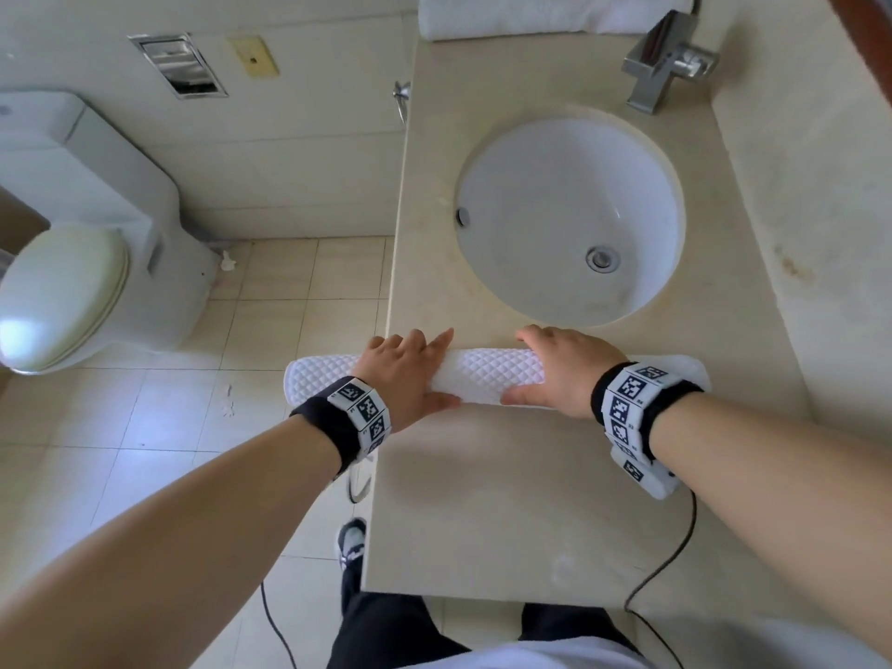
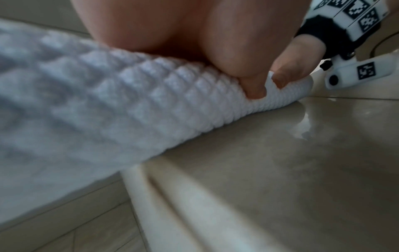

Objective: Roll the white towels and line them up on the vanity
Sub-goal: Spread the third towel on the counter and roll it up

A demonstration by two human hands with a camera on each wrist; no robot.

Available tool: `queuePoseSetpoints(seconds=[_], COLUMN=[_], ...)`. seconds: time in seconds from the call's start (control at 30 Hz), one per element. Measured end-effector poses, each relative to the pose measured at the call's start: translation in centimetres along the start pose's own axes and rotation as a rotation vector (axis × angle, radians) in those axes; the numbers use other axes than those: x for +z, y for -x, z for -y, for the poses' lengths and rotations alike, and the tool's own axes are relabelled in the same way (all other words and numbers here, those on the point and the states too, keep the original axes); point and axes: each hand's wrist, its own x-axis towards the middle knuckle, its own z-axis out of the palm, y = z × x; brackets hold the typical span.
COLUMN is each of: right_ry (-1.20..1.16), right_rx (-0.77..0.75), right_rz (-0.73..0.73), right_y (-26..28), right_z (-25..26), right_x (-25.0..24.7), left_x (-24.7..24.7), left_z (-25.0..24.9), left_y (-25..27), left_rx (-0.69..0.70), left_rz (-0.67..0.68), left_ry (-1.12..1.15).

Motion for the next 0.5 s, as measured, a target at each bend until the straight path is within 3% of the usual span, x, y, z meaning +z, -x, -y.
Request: queuePoseSetpoints(seconds=[0.3,0.5], right_ry=[-0.026,-0.055], right_rx=[0.153,0.226], right_rz=[-0.020,-0.052], right_y=[-10.3,-17.3], right_z=[10.3,17.1], right_x=[-2.8,-9.2], left_x=[-1.3,-6.4], left_z=[16.4,27.4], left_y=[-4.4,-8.0], left_rx=[0.161,0.243], left_rz=[-0.013,-0.002], left_ry=[-0.016,-0.053])
